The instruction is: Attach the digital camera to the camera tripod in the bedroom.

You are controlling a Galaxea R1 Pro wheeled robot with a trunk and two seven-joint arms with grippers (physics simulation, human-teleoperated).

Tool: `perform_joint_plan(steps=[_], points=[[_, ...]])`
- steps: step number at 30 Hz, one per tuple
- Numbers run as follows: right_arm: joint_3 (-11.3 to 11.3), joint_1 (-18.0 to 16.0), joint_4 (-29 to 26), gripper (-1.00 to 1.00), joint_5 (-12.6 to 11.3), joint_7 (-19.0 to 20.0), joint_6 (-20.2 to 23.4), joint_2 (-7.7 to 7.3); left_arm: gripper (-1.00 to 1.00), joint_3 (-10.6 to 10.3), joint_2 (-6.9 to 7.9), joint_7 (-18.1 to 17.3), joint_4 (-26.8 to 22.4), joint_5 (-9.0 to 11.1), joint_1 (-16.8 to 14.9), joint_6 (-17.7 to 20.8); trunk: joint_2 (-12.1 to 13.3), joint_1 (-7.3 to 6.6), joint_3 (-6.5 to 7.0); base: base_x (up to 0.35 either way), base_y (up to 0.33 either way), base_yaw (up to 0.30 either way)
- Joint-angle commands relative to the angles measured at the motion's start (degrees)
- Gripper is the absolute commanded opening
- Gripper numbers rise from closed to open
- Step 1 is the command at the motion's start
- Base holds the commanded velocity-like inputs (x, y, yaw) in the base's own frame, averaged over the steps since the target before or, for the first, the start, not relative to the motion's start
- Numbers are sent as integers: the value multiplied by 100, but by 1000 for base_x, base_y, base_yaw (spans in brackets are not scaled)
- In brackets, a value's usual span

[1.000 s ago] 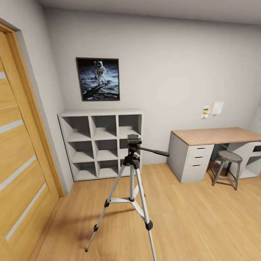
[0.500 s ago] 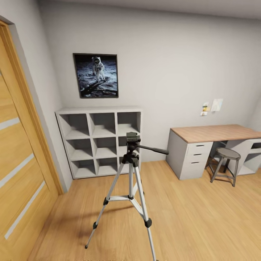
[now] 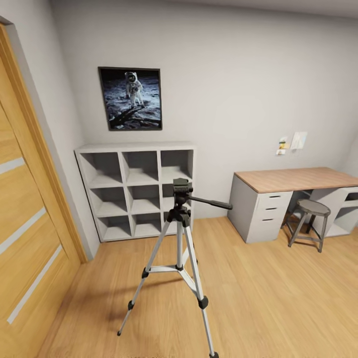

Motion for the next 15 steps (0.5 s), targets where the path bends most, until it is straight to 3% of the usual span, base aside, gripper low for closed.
perform_joint_plan(steps=[1, 15], points=[[-50, -10, 17, 100, 59, 12, -18, -3, -100, -10, 0, 2, -2, 47, -5, 22, -14, 3, -22, 0, 0, 0], [-50, -10, 17, 100, 59, 12, -19, -7, -100, -18, 0, 0, -2, 44, -7, 22, -14, 3, -152, 0, 0, 0]])
